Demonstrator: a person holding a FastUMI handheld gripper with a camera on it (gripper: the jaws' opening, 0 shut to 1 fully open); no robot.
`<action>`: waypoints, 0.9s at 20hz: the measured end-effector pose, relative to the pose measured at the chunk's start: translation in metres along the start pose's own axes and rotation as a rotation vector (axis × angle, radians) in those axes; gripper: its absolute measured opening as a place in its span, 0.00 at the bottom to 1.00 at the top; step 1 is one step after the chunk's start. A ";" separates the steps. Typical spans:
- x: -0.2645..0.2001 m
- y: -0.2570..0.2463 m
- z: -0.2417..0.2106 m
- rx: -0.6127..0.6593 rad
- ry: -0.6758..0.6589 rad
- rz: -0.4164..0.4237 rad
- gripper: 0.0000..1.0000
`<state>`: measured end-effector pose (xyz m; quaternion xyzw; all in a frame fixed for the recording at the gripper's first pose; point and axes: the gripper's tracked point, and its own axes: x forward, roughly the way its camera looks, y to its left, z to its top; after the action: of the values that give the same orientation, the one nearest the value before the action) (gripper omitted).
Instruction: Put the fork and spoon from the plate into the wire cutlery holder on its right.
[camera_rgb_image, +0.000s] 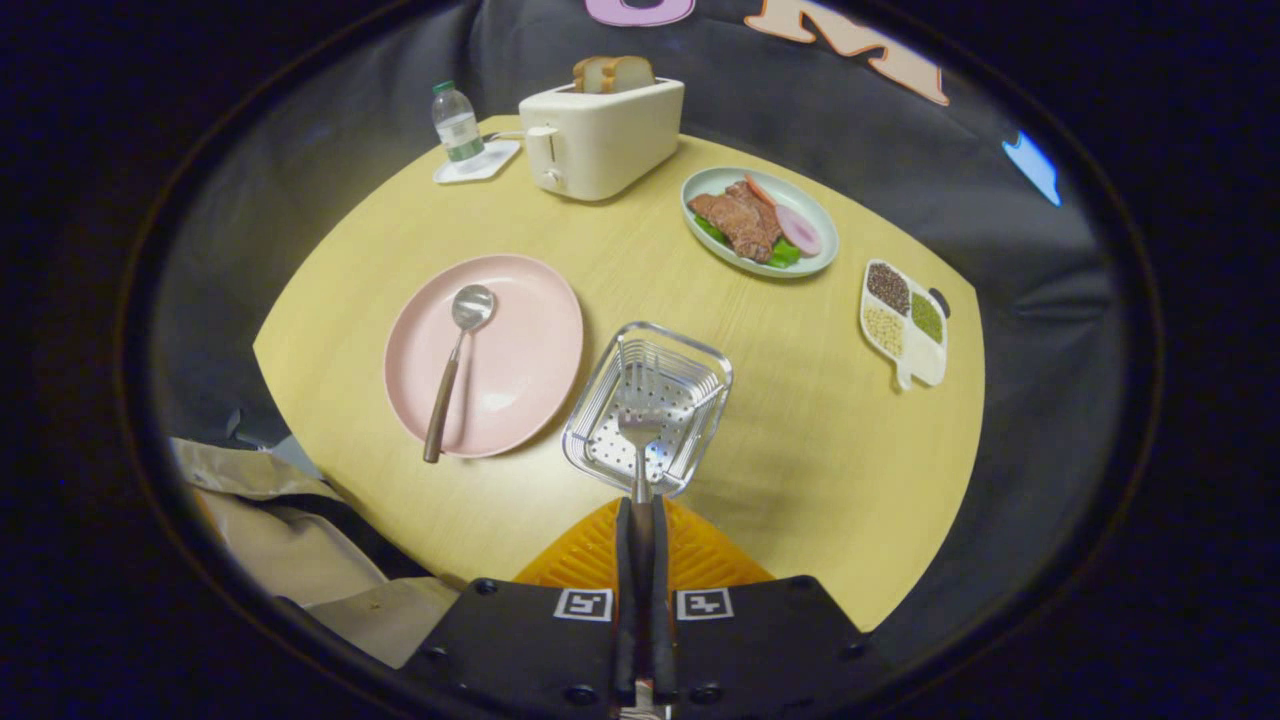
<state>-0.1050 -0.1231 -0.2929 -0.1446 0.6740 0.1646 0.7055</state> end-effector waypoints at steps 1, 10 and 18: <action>0.001 0.000 -0.001 0.002 0.014 0.003 0.09; 0.004 0.000 0.013 0.019 0.024 -0.004 0.16; -0.006 0.007 0.040 0.047 -0.149 -0.025 1.00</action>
<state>-0.0721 -0.1004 -0.2847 -0.1236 0.6216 0.1503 0.7588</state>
